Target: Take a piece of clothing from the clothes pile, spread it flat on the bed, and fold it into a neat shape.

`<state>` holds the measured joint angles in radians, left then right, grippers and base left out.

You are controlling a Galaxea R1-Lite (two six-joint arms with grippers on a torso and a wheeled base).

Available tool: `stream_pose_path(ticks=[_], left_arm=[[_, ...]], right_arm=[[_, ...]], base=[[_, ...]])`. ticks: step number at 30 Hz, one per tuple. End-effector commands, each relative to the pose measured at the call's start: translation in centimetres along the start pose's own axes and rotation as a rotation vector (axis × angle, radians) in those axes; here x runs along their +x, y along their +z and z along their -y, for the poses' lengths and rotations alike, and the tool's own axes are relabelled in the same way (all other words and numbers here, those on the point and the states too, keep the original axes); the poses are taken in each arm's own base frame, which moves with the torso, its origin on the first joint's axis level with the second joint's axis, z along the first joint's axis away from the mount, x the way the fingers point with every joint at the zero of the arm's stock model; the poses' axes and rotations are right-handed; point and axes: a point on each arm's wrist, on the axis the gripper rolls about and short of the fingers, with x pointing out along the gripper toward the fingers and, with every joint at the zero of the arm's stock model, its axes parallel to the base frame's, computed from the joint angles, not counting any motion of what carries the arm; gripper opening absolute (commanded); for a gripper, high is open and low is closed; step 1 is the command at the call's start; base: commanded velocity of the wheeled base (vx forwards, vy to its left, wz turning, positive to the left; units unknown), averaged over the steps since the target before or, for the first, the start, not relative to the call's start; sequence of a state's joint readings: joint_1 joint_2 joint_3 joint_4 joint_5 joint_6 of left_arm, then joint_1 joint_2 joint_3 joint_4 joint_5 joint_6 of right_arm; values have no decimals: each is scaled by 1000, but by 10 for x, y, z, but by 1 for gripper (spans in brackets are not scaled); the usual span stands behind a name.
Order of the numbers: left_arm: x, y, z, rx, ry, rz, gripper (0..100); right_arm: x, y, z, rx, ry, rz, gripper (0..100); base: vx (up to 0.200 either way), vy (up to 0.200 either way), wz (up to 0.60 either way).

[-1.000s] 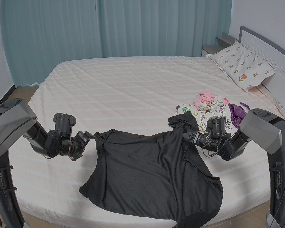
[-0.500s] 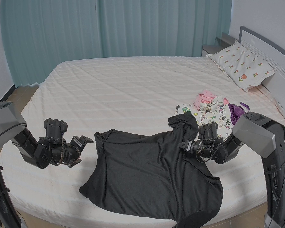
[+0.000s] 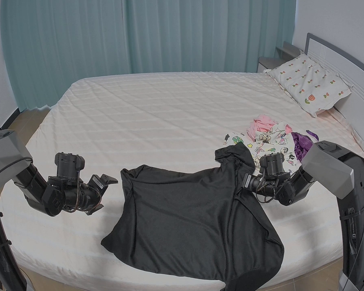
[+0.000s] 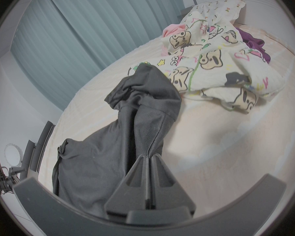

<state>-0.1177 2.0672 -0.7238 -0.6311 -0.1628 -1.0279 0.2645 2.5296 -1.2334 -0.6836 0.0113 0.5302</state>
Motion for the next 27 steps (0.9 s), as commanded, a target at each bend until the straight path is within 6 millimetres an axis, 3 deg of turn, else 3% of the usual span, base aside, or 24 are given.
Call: stream_pose_path(ticks=[1,7,11,17,18,27], left_arm=[[1,-1,-2,-1,9,-5,100],[1,-3,-5,0,19,-14,100],[2,-5,-8,6,31,-24,100],[4,-15,-21,77,82,-62,100],[4,-16,-23,89,88,-68,100],[-8,-35,-45,259,158,-145,100]], right_arm=[[-3,9,2,7,4,32,0],[-3,18,15,14,-6,68,0],[-8,32,34,40,-15,96,0],[-5,38,54,61,-6,114,0],[-5,39,54,63,-3,123,100],[-13,52,67,97,-11,165,100]], base=[[0,0,0],[0,0,0],[0,0,0],[0,0,0],[0,0,0],[0,0,0]])
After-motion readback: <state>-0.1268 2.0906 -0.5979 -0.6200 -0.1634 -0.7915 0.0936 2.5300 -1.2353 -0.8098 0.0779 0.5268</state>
